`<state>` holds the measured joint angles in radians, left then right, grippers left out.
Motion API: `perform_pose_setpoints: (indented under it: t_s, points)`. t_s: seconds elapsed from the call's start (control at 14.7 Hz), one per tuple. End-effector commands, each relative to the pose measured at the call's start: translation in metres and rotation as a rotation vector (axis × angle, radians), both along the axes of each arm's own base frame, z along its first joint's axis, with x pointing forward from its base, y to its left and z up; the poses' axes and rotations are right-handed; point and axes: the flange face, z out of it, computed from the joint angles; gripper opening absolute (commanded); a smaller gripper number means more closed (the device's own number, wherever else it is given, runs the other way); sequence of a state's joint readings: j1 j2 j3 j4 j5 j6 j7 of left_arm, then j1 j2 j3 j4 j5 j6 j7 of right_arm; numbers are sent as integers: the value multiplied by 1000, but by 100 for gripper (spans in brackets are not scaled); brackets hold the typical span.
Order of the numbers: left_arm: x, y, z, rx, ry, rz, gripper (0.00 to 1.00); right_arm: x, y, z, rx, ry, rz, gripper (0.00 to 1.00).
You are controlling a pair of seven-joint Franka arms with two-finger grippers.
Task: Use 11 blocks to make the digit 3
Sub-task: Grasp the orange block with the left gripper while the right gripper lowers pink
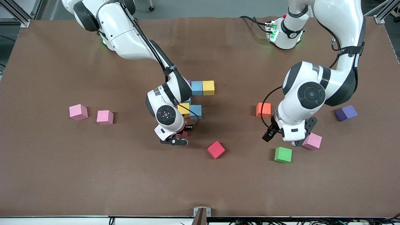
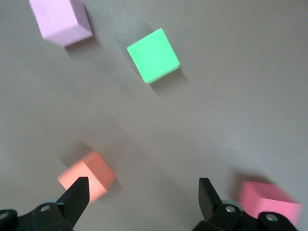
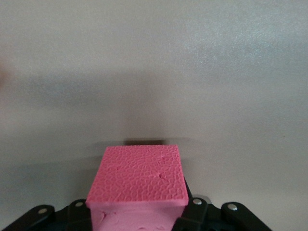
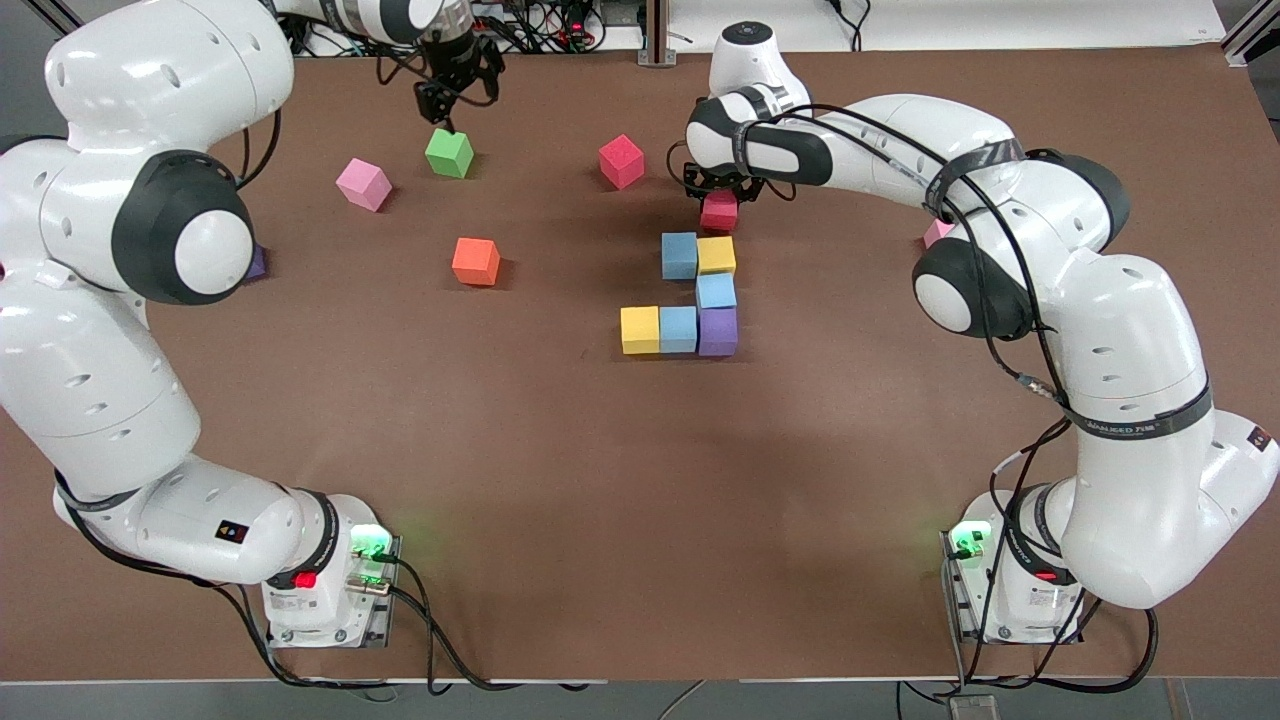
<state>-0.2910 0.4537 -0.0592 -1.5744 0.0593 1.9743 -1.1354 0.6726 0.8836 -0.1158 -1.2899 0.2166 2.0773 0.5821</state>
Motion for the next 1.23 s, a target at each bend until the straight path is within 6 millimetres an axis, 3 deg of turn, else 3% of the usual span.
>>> perform_pose_setpoints:
  t_s: [0.0, 0.14, 0.34, 0.48, 0.89, 1.16]
  points:
    - [-17, -7, -15, 32, 42, -207, 100, -6, 11, -2, 5, 15, -2, 22]
    - [-24, -11, -20, 23, 71, -399, 100, -9, 15, -3, 3, 15, 7, 22]
    - [-30, -4, -9, 7, 74, -630, 100, -16, 18, -12, -8, 29, 15, 22]
    - [-27, 15, -17, -8, 95, -688, 100, -17, 18, -14, -12, 32, 16, 22]
    - [-27, 43, -54, -27, 81, -796, 100, -20, 14, -29, -29, 48, 21, 23]
    - [-32, 48, -64, -31, 70, -813, 100, -21, 15, -30, -30, 50, 22, 27]
